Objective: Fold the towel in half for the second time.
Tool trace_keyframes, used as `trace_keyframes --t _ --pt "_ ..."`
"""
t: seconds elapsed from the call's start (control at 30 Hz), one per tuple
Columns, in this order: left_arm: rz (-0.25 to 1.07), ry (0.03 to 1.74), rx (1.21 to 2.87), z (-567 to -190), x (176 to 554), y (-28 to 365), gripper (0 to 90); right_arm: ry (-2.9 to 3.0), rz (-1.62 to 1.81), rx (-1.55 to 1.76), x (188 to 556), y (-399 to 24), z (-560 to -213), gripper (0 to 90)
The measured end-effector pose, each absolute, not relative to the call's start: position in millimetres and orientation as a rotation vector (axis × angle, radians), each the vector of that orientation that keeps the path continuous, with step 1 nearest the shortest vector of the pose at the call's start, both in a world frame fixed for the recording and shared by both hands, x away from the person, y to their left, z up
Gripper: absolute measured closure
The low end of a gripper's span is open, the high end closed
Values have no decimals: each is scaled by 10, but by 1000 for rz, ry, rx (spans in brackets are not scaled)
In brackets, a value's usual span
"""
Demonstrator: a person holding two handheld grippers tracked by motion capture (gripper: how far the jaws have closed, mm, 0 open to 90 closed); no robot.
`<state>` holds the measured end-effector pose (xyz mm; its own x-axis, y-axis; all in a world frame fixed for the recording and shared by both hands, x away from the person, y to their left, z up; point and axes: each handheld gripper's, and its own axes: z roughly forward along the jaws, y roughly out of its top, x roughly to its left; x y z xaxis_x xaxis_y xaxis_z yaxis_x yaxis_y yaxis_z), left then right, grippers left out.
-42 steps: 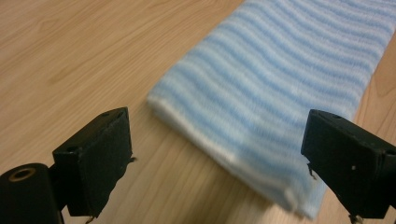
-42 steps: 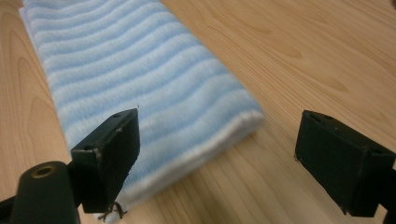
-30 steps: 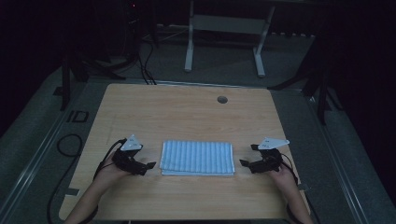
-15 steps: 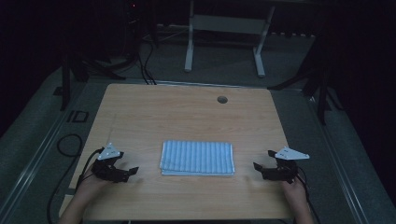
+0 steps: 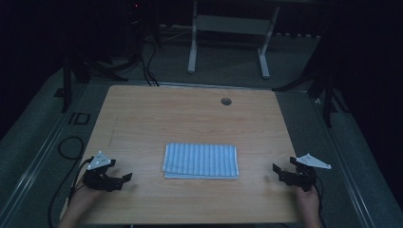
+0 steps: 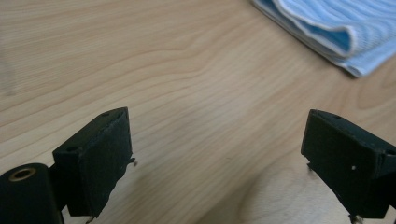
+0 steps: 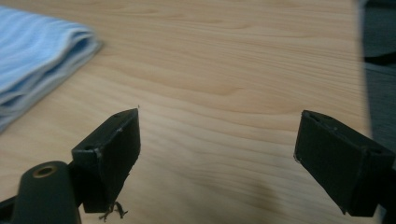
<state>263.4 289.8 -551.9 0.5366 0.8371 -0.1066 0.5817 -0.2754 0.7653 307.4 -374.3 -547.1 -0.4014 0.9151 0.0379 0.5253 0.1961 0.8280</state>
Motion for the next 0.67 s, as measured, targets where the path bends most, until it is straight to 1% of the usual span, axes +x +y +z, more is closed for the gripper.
trace_keyframes --t 0.2,0.43,0.67 --pt "442 1181 1912 -5509 2619 2978 92 1937 1118 1411 3063 -3847 -5489 139" --pt "475 1209 1856 -5512 2602 3005 92 1901 1106 1409 3045 -3876 -5503 130" --pt "475 1207 1845 -5509 2595 3010 92 1917 1083 1392 3051 -3858 -5510 129"
